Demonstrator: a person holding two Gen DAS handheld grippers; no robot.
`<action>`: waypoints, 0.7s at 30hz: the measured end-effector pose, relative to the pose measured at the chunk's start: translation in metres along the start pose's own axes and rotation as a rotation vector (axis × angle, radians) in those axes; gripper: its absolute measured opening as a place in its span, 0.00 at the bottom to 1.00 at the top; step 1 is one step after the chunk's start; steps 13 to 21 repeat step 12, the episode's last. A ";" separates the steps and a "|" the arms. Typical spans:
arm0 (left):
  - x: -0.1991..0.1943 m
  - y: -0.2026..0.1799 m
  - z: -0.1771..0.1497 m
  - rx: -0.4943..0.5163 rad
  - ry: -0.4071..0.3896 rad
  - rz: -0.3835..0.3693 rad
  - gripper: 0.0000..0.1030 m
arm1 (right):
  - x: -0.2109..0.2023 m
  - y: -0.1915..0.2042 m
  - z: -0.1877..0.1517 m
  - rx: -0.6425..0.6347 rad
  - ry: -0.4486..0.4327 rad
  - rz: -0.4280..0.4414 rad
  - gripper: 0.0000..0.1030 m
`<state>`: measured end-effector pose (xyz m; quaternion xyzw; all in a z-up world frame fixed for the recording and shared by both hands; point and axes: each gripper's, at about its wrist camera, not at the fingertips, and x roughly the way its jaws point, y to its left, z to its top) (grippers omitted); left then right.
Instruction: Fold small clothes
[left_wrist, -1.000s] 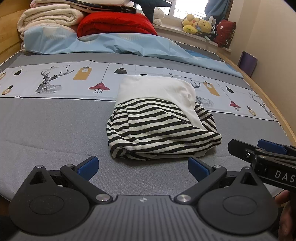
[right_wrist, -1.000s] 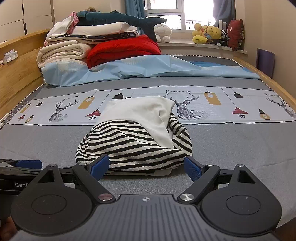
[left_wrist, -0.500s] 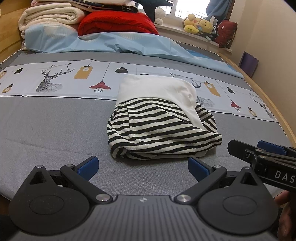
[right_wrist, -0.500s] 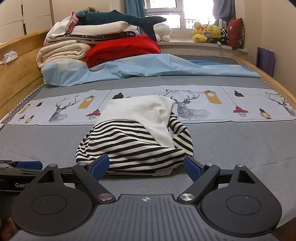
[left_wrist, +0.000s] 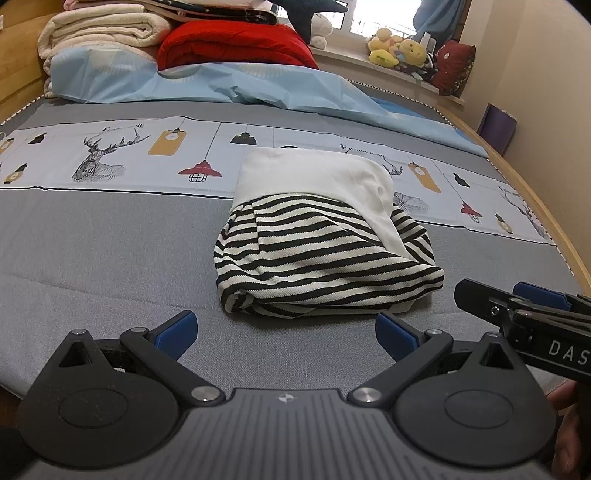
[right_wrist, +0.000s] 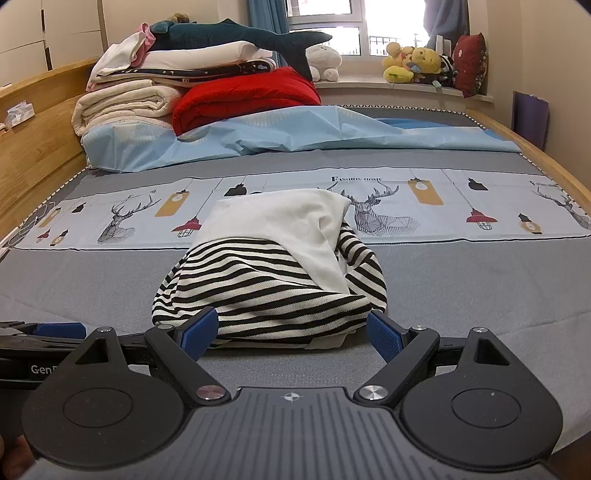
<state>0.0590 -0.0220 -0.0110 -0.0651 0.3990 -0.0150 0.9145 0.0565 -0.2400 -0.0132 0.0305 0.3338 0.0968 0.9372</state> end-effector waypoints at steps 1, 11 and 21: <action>0.000 0.000 0.000 0.000 0.000 0.000 0.99 | 0.000 0.000 0.000 0.000 0.000 0.000 0.86; 0.000 0.000 0.000 -0.010 0.000 0.002 0.99 | 0.001 0.004 -0.002 0.007 0.000 -0.001 0.85; 0.000 0.000 0.001 -0.011 0.000 0.003 0.99 | 0.001 0.004 -0.002 0.008 0.000 -0.001 0.85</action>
